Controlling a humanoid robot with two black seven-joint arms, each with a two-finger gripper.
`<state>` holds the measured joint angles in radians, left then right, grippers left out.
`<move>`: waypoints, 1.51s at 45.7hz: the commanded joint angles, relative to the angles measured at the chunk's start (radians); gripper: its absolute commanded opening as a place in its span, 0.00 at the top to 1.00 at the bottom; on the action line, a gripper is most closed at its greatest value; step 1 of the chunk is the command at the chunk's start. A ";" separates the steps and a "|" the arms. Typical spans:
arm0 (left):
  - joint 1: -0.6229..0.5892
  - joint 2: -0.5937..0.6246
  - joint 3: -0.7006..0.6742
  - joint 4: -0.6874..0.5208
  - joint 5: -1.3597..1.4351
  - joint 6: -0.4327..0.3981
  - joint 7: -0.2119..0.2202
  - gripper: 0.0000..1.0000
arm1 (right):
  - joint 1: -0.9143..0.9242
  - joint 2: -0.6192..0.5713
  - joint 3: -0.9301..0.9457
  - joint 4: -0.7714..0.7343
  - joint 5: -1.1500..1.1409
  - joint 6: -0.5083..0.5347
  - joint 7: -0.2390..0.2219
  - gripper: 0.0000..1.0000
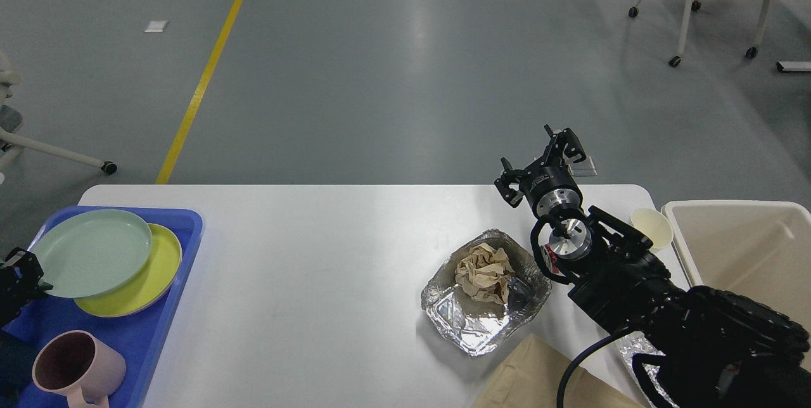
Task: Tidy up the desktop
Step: 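Lower the green plate onto the yellow plate in the tray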
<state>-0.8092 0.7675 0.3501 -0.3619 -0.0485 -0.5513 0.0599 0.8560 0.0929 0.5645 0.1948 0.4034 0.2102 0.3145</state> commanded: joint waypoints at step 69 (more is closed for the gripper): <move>0.015 -0.093 0.013 -0.014 0.078 0.255 -0.003 0.72 | 0.000 0.001 0.000 0.000 0.000 0.000 0.000 0.00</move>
<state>-0.8032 0.6791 0.3607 -0.3759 0.0095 -0.3076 0.0583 0.8558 0.0928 0.5645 0.1949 0.4034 0.2105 0.3145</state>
